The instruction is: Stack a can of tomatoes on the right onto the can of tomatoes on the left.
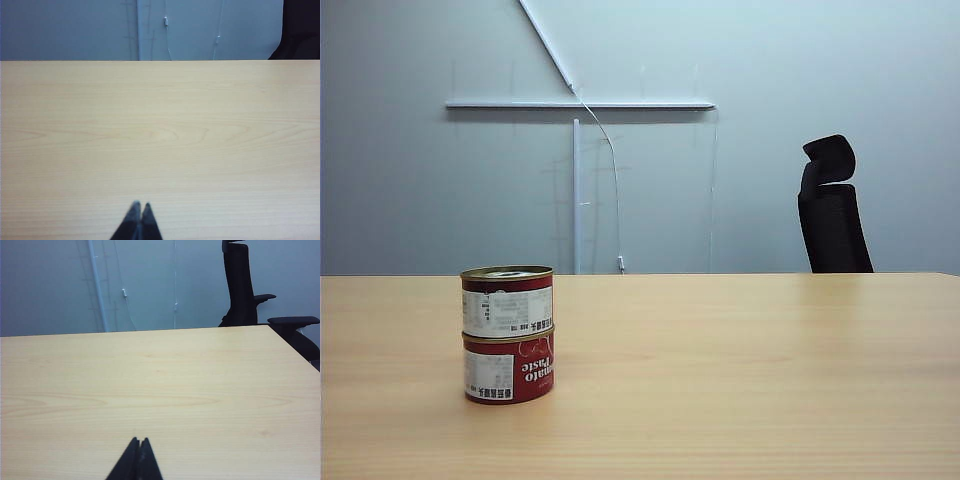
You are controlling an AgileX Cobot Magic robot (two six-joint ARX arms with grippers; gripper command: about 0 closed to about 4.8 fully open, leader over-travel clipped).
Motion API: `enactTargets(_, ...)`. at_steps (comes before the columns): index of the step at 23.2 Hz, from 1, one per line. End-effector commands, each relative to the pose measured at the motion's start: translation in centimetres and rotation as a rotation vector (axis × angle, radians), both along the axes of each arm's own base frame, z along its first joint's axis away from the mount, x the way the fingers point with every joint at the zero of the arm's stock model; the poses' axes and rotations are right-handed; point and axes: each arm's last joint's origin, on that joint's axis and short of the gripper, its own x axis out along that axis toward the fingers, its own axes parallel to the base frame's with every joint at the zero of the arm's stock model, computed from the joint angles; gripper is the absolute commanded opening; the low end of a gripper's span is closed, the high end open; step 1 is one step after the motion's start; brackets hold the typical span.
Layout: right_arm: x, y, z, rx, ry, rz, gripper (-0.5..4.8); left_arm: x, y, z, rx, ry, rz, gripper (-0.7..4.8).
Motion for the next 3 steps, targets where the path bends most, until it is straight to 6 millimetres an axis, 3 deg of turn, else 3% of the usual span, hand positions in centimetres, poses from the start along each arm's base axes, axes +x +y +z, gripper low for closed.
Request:
enactTargets(1,0.01,-0.01,0.03,-0.001,-0.014,-0.002,-0.01,0.0,-0.01,0.23,0.0,-0.014,-0.003,-0.04)
enactTargets(3,0.01,-0.02,0.03,-0.001,-0.014,-0.003,-0.01,0.0,-0.01,0.23,0.0,-0.014,-0.003,-0.04)
